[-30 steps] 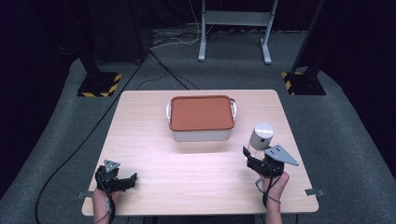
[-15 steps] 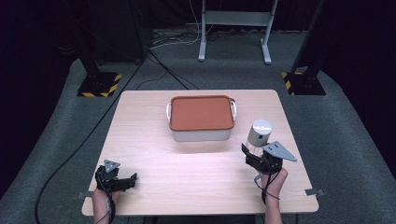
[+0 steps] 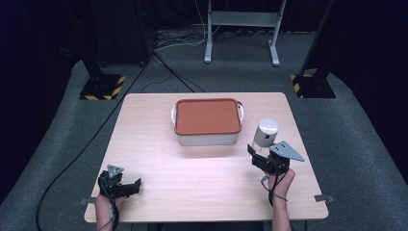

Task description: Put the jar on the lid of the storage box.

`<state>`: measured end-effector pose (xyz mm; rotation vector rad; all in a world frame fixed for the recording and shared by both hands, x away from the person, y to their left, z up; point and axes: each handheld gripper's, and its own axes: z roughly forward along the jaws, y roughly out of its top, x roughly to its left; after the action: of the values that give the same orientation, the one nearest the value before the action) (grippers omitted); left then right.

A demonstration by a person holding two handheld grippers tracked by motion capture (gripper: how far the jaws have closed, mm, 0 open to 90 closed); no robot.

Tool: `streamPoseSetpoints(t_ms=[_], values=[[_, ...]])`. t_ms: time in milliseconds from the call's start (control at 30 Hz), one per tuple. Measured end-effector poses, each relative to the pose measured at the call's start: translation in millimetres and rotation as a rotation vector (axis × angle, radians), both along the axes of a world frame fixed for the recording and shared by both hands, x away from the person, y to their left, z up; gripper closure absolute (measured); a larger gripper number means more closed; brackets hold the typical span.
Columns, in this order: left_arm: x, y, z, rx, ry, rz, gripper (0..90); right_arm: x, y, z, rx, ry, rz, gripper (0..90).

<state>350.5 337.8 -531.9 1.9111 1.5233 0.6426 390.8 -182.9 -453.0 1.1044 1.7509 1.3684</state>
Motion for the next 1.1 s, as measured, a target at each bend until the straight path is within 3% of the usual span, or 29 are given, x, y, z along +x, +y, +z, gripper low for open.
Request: streamPoseSetpoints(t_ms=[1100], values=[[0.0,0.0,0.0,0.000,0.000,0.000,1.0,24.0,14.2,11.1,-0.010,-0.009,0.025,29.8]])
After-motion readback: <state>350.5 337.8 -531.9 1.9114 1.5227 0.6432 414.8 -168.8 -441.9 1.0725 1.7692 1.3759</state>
